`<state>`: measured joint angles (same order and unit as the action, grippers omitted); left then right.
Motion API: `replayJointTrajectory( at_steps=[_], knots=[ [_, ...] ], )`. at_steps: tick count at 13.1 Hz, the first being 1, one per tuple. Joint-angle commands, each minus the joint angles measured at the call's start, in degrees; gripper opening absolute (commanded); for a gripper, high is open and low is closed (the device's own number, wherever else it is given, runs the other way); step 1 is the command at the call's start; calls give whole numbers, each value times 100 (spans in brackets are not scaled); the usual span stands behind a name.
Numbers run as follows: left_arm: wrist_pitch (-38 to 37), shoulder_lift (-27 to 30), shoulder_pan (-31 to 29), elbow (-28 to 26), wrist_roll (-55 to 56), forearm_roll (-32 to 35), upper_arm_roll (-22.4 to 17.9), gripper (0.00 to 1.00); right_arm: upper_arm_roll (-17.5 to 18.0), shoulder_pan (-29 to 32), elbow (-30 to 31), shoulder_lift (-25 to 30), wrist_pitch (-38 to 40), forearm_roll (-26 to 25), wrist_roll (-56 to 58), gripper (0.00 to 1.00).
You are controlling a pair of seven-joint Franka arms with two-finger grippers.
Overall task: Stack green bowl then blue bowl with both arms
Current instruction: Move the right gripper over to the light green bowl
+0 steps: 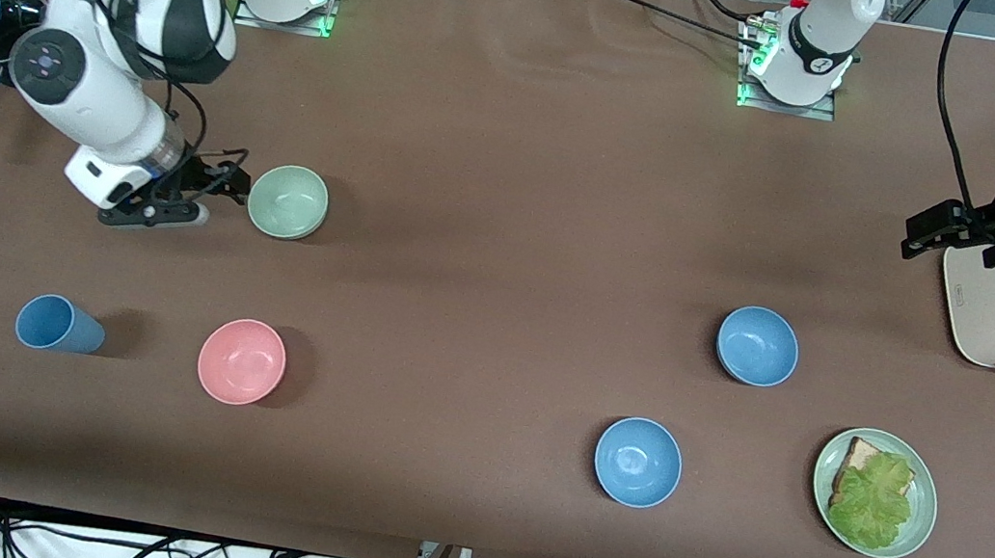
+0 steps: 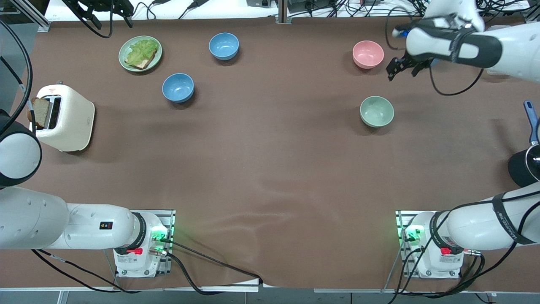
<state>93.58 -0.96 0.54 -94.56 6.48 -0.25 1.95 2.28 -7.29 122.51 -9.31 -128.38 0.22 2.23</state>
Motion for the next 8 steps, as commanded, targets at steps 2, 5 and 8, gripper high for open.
replayJointTrajectory(
  at_steps=[2, 5, 8],
  knots=[
    [-68, -36, -10, 113, -94, 60, 24, 100, 9, -19, 455, -203, -693, 22, -74, 99],
    [-68, -36, -2, 113, -77, 60, 24, 100, 9, -19, 827, -360, -1277, 22, -127, 99],
    [-68, -36, -1, 113, -94, 60, 33, 100, 9, -27, 870, -501, -1374, 39, -276, 95]
  ],
)
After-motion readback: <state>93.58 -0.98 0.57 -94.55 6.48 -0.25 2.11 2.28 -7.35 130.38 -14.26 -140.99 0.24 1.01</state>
